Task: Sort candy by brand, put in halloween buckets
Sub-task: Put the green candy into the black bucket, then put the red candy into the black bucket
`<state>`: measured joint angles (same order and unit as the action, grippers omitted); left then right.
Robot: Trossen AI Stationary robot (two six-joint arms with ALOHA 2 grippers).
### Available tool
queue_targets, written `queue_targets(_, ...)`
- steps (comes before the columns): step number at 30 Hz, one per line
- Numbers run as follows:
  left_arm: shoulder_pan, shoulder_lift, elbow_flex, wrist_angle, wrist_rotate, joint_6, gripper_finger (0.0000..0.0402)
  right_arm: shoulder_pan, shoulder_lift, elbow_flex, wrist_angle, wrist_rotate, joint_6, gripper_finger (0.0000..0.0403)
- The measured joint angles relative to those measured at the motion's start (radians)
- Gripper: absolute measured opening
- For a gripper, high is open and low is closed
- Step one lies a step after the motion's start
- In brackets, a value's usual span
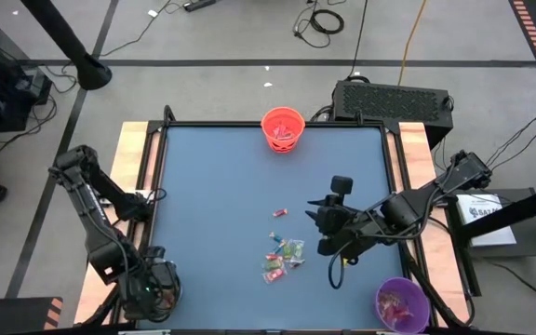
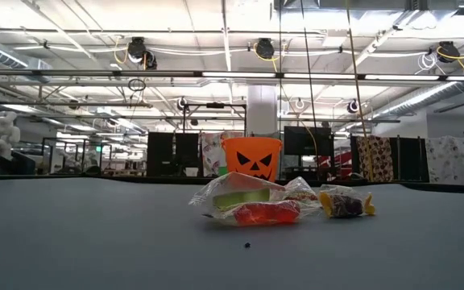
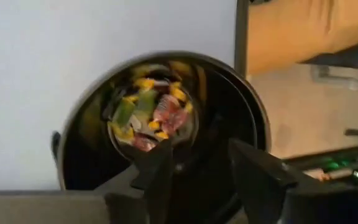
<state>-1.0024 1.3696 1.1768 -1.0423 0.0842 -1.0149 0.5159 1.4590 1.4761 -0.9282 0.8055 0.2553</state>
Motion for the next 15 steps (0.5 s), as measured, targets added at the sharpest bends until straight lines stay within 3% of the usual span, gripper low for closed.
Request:
queue_targets(5,0.019,-0.023,0.051,-0.004,0.093,0.012,0.0168,0.0,0.012,-0.026,0.024,-0.01,0.031,0.01)
queue_targets(8,0.03,-0.026,0.113,-0.044,0.023,0.121,0.0158,-0.005,0.028,-0.093,0.065,-0.08,0.038,0.01)
queue_targets(11,0.059,-0.027,0.154,-0.038,-0.195,0.376,0.0148,-0.012,0.043,-0.19,0.164,-0.114,0.047,0.01)
queue_targets(15,0.107,-0.027,0.16,0.072,-0.66,0.738,0.0143,-0.042,0.063,-0.336,0.372,-0.136,0.04,0.01)
